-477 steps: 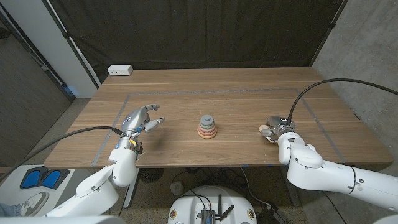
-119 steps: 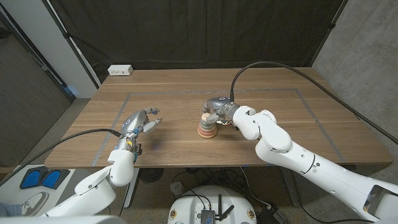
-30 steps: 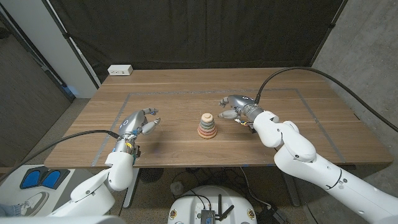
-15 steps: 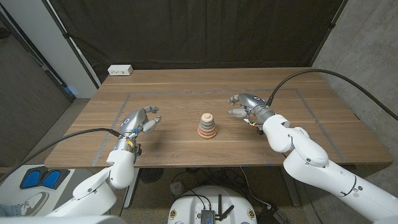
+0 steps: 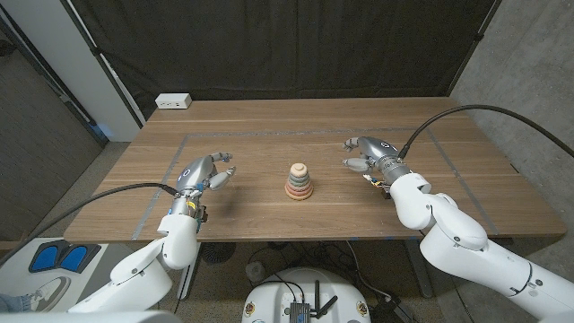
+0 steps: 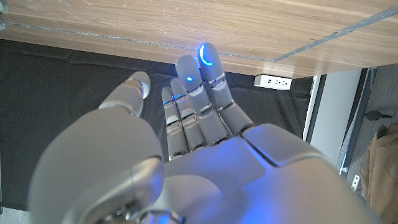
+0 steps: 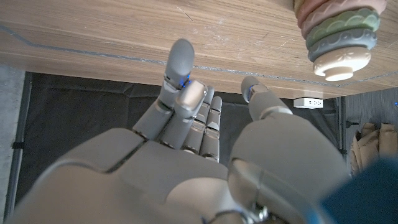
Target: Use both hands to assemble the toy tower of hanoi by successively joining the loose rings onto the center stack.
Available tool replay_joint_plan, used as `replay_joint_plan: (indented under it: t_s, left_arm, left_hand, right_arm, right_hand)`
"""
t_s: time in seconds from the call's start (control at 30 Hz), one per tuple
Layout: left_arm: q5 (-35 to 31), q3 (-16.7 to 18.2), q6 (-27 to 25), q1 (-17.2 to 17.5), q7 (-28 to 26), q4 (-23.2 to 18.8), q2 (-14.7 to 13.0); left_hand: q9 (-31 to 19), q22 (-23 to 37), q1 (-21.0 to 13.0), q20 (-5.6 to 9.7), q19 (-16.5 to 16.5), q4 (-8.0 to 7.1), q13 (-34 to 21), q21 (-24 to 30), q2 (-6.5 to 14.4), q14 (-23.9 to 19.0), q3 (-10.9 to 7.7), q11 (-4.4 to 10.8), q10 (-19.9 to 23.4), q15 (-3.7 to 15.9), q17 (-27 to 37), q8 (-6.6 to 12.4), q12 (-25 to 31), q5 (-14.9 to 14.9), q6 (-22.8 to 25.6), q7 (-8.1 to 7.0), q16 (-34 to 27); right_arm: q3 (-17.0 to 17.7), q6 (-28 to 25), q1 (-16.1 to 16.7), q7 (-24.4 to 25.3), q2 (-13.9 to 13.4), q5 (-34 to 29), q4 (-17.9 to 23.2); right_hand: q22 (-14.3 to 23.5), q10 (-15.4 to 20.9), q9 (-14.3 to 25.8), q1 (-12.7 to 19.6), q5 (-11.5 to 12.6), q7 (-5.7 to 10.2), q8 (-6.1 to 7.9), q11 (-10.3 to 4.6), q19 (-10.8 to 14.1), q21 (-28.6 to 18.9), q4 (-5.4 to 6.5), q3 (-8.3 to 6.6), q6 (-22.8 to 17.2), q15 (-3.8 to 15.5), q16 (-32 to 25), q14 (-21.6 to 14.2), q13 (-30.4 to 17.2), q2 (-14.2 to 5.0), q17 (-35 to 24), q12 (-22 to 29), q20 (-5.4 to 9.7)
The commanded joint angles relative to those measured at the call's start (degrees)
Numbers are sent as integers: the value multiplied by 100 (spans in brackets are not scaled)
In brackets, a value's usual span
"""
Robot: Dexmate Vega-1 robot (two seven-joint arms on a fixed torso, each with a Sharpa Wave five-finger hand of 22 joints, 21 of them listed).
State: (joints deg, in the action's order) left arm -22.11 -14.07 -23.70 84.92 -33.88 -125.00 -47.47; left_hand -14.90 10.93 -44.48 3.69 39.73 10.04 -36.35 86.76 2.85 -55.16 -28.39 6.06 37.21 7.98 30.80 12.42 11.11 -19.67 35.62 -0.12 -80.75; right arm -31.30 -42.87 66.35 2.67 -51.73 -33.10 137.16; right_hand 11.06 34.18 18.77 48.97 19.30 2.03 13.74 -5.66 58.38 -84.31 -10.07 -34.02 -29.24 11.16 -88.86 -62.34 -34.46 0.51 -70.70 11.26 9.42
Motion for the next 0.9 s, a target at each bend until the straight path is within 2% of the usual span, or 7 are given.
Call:
replay_joint_plan:
  t_s: [0.03, 0.2, 0.27, 0.43, 0.6, 0.73, 0.9]
  left_arm:
    - [-160, -95, -189, -96, -40, -47, -33]
    - [-149, -167, -314, -175, -32, -46, 53]
    - [-18, -181, -163, -244, -63, 67, 139]
    - [244, -184, 195, -310, -180, 306, 290]
    - [140, -231, 43, -222, -429, 247, 407]
    - [131, -200, -32, -105, -472, 134, 393]
    - [451, 85, 418, 147, -408, 87, 276]
  left_hand:
    - [-18, 12, 52, 807, 50, -13, -2, 42, -46, -31, -25, 1, -24, 463, 16, -35, -13, 18, -25, 16, -33]
    - [-15, 8, 72, 808, 51, -6, 20, 36, -119, -13, 1, 39, -48, 462, -7, -36, -21, 27, -38, -1, -25]
    - [-14, 8, 69, 811, 56, 2, 28, 37, -149, -14, 9, 43, -70, 461, -9, -35, -28, 31, -40, -13, -32]
    - [-11, 9, 62, 814, 64, 8, 48, 39, -204, 1, 25, 45, -71, 462, -34, -37, -23, 38, -61, -34, -25]
    - [-7, 9, 46, 816, 69, 12, 68, 40, -255, -1, 40, 50, -73, 462, -49, -32, -19, 45, -64, -30, -32]
    - [-6, 10, 36, 818, 62, 11, 76, 38, -274, -17, 45, 62, -94, 462, -43, -29, -24, 47, -64, -29, -50]
    - [-1, 10, 15, 819, 16, 11, 76, 22, -327, 16, 56, 56, -194, 461, -66, -65, -39, 49, -180, -9, -39]
  right_arm:
    - [256, 346, 332, 602, -382, 327, -122]
    - [332, 350, 403, 681, -565, 326, -157]
    - [448, 483, 511, 860, -640, 382, -232]
    - [665, 746, 736, 1271, -694, 495, -402]
    - [601, 769, 746, 1360, -747, 344, -477]
    - [539, 875, 716, 1386, -697, 360, -626]
    - [414, 615, 757, 1477, -489, 236, -556]
  right_hand:
    - [21, -70, 27, 55, 36, 4, -18, -47, 31, 11, -25, -27, 42, 118, -49, 8, -6, 58, -26, 1, 323]
    - [11, -110, 25, 127, 27, 166, 0, -102, -13, 27, -32, -34, -12, 113, -52, 29, -31, 126, -24, 17, 321]
    - [13, -68, 25, 154, 22, 230, 3, -123, -34, 30, -29, -39, -22, 111, -46, 50, -42, 145, -21, 43, 320]
    - [16, -107, 32, 206, 18, 231, 7, -153, -60, 34, -33, -52, -30, 111, -43, 73, -57, 157, -20, 39, 322]
    - [20, -268, 44, 294, 11, 201, -10, -130, -104, 38, -39, -68, 24, 110, -41, 111, -79, 185, -20, -1, 320]
    - [22, -271, 54, 345, 5, 190, -6, -134, -123, 39, -45, -76, 25, 110, -42, 131, -90, 201, -20, 11, 322]
    - [25, -221, 74, 454, -7, 243, 8, -232, -157, 38, -54, -92, 16, 110, -46, 164, -112, 228, -20, 50, 323]
